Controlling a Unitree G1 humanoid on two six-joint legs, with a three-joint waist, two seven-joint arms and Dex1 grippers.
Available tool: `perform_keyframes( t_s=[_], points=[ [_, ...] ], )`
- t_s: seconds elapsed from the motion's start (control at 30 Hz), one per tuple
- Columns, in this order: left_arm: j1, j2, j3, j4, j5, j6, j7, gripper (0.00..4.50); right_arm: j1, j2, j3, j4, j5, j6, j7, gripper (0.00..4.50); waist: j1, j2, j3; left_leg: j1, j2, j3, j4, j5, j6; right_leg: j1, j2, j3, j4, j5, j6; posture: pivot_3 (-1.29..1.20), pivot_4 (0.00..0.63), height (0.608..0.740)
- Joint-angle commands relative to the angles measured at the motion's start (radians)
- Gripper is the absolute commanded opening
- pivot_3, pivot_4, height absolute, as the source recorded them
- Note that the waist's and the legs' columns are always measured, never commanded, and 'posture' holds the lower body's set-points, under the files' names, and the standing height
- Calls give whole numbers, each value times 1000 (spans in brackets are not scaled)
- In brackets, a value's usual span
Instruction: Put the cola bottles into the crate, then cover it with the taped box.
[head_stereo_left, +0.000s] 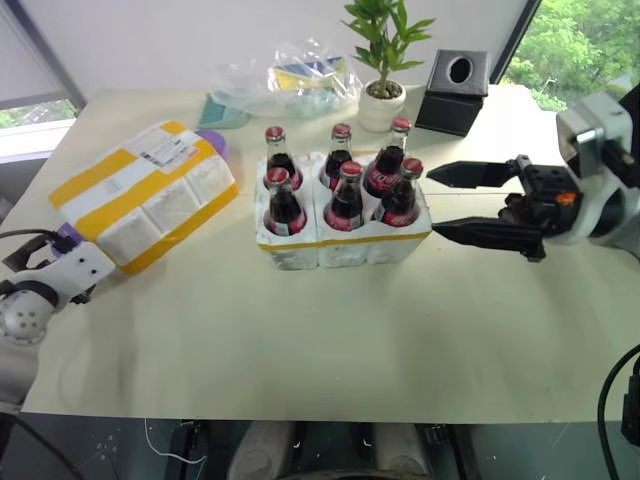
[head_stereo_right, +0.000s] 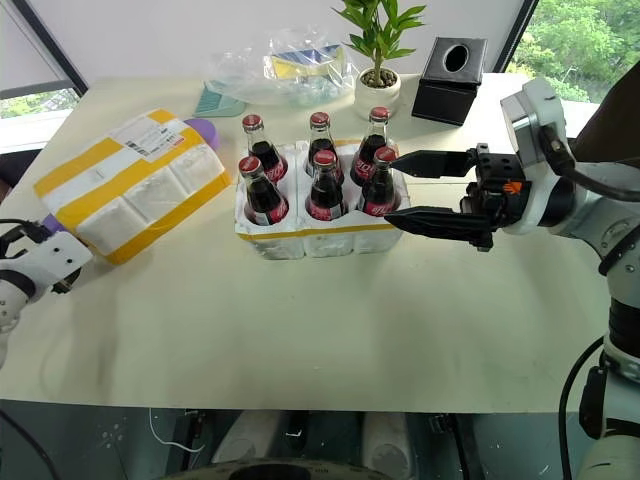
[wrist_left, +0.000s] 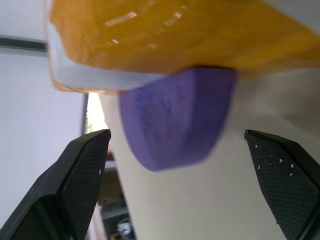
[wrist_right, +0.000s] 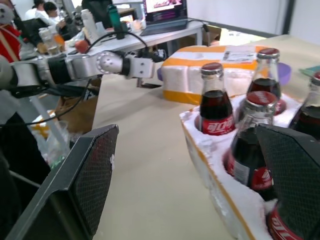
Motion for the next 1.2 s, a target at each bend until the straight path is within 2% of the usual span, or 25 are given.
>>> perform_keyframes(
  t_s=[0.03, 0.2, 0.27, 0.33, 0.37, 0.47, 0.6, 0.73, 0.9, 0.97, 1.07, 1.2],
  points=[
    [-50, 9, -40, 79, 50, -72, 48, 4500, 13, -30, -51, -40, 35, 9, 0, 4450, 0, 0, 0, 0, 0, 0, 0, 0, 0, 0, 0, 0, 0, 0, 0, 0, 150, 740],
    [-108, 9, -84, 177, 51, -120, 38, 4500, 37, -49, -78, -56, 57, 23, -6, 4450, 1, 0, 0, 0, 0, 0, 0, 0, 0, 0, 0, 0, 0, 0, 0, 0, 150, 740],
    [-126, 5, -89, 203, 39, -133, 26, 3972, 42, -54, -87, -59, 69, 33, -14, 4500, 1, 0, 0, 0, 0, 0, 0, 0, 0, 0, 0, 0, 0, 0, 0, 0, 150, 740],
    [-145, 2, -93, 221, 34, -137, 19, 3243, 45, -60, -96, -59, 79, 42, -22, 4500, 1, -1, -1, 0, 0, 0, 1, 0, 0, 0, 0, 0, 1, 0, 0, 0, 150, 740],
    [-155, 3, -96, 226, 36, -139, 19, 2634, 45, -62, -100, -58, 84, 48, -28, 4500, 1, -1, -1, 0, 0, 0, 1, 0, 0, 0, 0, 0, 1, 0, 0, 0, 150, 740],
    [-175, 1, -98, 229, 42, -125, 22, 1226, 51, -73, -111, -49, 95, 58, -31, 4500, 2, 0, -1, 0, 0, 0, 1, 0, 0, 1, 0, 0, 1, 0, 0, 0, 150, 740],
    [-194, 11, -73, 219, 41, -111, 36, 1226, 82, -95, -110, -40, 19, 3, -36, 4500, 1, -1, -2, 0, 0, 0, 1, 0, 0, 1, -1, 0, 1, 0, 0, 0, 150, 740],
    [-259, 65, -30, 217, 22, -131, 36, 1226, 110, -130, -143, 11, -1, 0, -22, 4500, 2, -2, -2, 0, -1, 0, 1, 0, 0, 1, -1, 0, 1, 0, 0, 0, 150, 740],
    [-420, 129, -14, 224, -40, -210, -18, 1226, 177, -183, -180, 82, -28, 13, 17, 4500, 2, -6, -2, 0, -1, 0, 2, 0, 0, 1, 0, -1, 1, 0, 0, 0, 150, 740],
    [-550, 149, -36, 220, -83, -280, -89, 1226, 212, -191, -208, 96, -16, 28, 35, 4500, 0, -6, -2, 0, -1, 0, 2, 0, 0, 1, -1, -1, 1, 0, 0, 0, 150, 740],
    [-707, 129, -62, 187, -163, -354, -203, 1226, 236, -172, -209, 91, -79, -35, -5, 4500, 2, -7, -2, -1, -1, -1, 3, 1, 0, 1, -1, -3, 1, 0, 0, 0, 150, 740],
    [-796, 49, -97, 44, -282, -309, -340, 1226, 261, -167, -233, 75, -59, -24, -2, 4500, -3, -6, -3, -1, -2, 1, 4, 0, 0, 1, -1, -3, 1, 0, 1, 0, 150, 740]
  ],
)
